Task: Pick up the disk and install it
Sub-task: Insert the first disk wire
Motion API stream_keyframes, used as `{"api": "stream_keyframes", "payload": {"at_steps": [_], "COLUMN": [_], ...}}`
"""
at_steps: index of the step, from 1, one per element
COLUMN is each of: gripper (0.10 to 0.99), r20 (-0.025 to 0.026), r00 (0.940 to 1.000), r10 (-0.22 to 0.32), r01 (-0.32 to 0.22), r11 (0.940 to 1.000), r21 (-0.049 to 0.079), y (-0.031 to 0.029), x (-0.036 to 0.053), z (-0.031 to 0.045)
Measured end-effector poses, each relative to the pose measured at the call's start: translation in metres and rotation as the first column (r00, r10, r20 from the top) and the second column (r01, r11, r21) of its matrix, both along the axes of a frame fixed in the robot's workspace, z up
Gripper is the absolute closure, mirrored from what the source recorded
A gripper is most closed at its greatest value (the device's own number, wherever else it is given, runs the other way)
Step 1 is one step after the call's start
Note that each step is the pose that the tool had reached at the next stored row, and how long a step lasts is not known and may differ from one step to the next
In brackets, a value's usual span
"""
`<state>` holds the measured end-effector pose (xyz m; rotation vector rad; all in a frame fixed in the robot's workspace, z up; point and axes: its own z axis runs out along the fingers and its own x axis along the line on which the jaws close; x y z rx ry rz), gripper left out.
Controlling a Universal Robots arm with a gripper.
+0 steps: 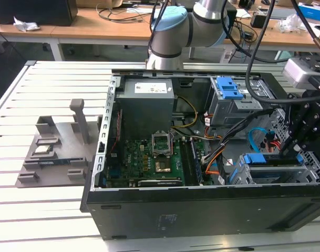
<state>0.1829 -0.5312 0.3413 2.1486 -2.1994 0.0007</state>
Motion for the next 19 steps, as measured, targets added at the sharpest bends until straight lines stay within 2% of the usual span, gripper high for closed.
{"api": "stream_keyframes", "payload": {"at_steps": [19], "gripper": [0.918], "r20": [0.0001], "r00": [1.0000], "r10": [-0.001], "r01": [0.001], "r11": [1.0000], "r21": [0.001], "y": [0.0008], "x": [0.0015], "z": [-0.0007]}}
